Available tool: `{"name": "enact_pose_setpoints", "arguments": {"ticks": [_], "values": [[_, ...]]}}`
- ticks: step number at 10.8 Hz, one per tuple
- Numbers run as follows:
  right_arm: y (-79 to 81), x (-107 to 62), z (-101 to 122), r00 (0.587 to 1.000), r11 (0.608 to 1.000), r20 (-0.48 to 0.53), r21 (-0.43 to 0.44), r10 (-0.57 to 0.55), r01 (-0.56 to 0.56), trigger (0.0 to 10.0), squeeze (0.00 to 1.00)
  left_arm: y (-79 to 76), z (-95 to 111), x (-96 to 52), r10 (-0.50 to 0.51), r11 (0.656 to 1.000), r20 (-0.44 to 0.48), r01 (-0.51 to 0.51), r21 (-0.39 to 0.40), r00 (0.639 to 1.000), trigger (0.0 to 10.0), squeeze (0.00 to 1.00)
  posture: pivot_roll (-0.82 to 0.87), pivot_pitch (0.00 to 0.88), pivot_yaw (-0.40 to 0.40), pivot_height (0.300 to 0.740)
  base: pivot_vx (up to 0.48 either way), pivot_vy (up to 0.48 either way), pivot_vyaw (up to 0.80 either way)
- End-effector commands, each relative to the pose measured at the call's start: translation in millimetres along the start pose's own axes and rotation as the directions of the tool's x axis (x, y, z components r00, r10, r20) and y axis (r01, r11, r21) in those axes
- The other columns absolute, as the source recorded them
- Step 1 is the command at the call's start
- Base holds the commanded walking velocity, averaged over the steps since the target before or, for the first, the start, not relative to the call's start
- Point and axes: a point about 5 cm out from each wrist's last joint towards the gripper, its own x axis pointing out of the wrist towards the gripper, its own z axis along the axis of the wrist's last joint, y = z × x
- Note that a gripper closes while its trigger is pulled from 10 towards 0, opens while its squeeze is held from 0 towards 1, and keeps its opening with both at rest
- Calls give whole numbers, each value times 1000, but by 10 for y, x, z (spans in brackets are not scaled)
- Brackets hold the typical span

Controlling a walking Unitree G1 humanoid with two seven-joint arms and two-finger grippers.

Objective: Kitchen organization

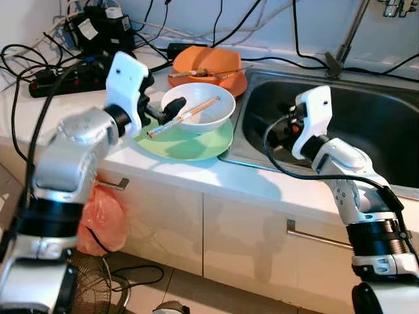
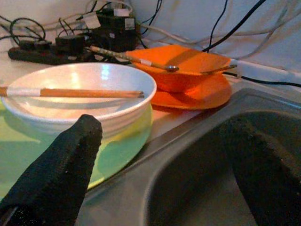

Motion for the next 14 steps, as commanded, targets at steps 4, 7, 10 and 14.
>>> {"name": "enact_pose_setpoints", "arguments": {"ticks": [4,7,10,14], "values": [[41,-73,-4,999,997,20,63,-46,45,10000,0,185,114,39,-17,1000,-20,17,-14,1000,10000,0,185,0,69,740,0,0,0],[80,-62,-29,999,995,17,82,-50,49,10000,0,93,154,90,-75,996,2,75,-49,997,10000,0,186,0,69,740,0,0,0],[52,-64,-31,999,996,14,79,-52,51,10000,0,76,180,-21,-173,985,-29,172,-28,984,10000,0,191,0,71,740,0,0,0],[32,-46,-55,999,995,6,82,-54,53,10000,0,124,164,-200,-229,973,-101,231,4,968,10000,0,211,0,67,740,0,0,0]]}}
